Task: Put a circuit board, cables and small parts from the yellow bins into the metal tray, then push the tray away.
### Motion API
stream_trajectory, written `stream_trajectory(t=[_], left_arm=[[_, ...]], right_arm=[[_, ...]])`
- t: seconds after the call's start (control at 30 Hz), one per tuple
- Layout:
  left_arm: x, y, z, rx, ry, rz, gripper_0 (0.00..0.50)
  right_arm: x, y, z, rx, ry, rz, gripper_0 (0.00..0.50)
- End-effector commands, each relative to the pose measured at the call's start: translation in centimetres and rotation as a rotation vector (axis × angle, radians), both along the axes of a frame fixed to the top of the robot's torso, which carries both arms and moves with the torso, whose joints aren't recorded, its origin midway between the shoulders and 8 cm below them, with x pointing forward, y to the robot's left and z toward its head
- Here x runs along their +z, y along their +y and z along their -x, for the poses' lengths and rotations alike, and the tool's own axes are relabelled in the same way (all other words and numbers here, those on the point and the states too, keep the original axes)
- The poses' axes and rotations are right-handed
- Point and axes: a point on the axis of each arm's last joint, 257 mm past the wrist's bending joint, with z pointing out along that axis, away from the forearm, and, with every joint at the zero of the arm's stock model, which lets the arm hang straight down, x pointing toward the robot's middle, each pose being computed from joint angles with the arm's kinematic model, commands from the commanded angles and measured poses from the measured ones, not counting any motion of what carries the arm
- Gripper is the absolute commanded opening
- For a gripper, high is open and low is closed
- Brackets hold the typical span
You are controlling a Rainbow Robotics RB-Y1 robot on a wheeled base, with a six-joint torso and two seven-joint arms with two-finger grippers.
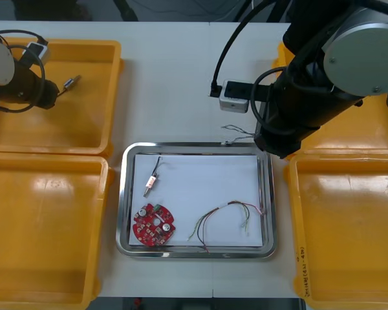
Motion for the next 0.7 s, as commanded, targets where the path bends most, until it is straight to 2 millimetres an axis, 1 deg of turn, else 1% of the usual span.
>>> stream_trajectory(t=[0.03, 0.1, 0.17, 0.23, 0.33, 0.5, 0.57, 0.7], left_arm=[[4.2, -0.6, -0.1, -0.07, -0.042, -0.052, 0.0], [4.2, -0.4, 0.3, -0.075, -0.046, -0.055, 0.0], [4.2, -0.4, 0.7, -0.079, -0.047, -0.056, 0.0], [4.3, -0.6, 1.3, -0.089, -0.043, -0.043, 0.0], [4.0, -0.6, 2.4, -0.104, -0.038, -0.038, 0.0], [3.7, -0.2, 3.8, -0.118, -0.037, -0.05, 0.0], [3.6, -0.2, 4.4, -0.126, -0.031, -0.054, 0.0], [3.2, -0.1, 5.6, -0.142, -0.027, -0.052, 0.0]], right_arm=[[-1.9, 1.8, 1.4, 0.117, -0.017, 0.073, 0.0], [-2.4, 2.9, 1.3, 0.143, -0.035, 0.072, 0.0], [-2.8, 3.5, 1.3, 0.159, -0.043, 0.076, 0.0], [-3.4, 4.5, 1.2, 0.183, -0.067, 0.082, 0.0], [-4.4, 5.4, 1.0, 0.206, -0.095, 0.091, 0.0], [-6.3, 6.6, 0.7, 0.233, -0.104, 0.084, 0.0], [-7.3, 7.0, 0.6, 0.236, -0.101, 0.069, 0.0], [-9.6, 7.0, 0.5, 0.235, -0.073, 0.068, 0.0]])
